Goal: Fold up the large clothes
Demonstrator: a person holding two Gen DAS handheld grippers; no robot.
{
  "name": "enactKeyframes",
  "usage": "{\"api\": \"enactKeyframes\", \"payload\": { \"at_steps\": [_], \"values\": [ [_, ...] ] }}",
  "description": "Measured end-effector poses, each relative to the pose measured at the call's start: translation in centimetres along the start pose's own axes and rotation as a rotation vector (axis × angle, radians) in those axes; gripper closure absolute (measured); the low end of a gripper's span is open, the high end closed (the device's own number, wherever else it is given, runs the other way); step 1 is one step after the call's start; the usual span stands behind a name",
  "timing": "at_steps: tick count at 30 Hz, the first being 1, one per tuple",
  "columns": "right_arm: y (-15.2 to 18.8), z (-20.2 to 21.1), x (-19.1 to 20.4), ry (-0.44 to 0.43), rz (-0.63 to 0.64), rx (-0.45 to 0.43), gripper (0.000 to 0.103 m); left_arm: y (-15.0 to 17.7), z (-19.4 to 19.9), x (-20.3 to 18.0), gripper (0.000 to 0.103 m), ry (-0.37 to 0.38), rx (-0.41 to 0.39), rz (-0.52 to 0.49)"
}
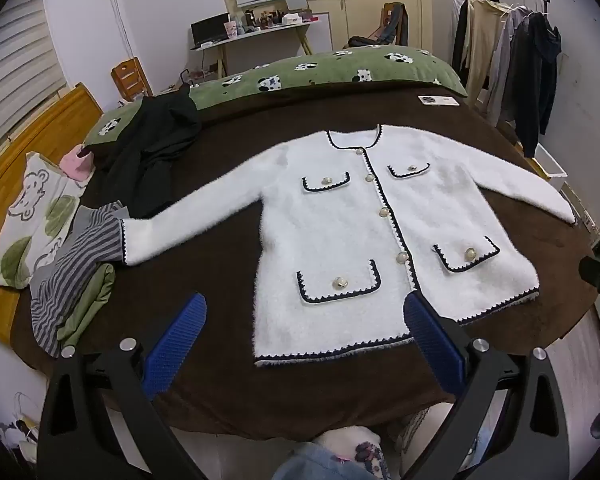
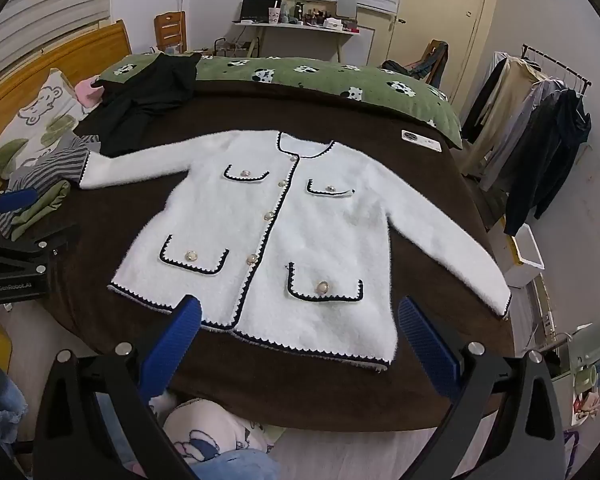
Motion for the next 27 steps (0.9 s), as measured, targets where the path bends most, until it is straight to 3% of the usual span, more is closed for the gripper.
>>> {"api": "enactKeyframes", "payload": {
  "at_steps": [27],
  "values": [
    [0.21, -0.58, -0.26, -0.023, -0.025, 0.002, 0.006, 0.34, -0.55, -0.26, 0.006, 0.010, 0.025, -0.010]
  ]
}}
Point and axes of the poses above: each gripper's, at about its wrist camera, not at the fingertips, and z roughly against the way its jaws point, x to its left, y to its underside, the point moved 8 cm from there along -z, roughly the way its jaws point, and after that the axes turned 11 degrees about x, right-handed, at the moved point
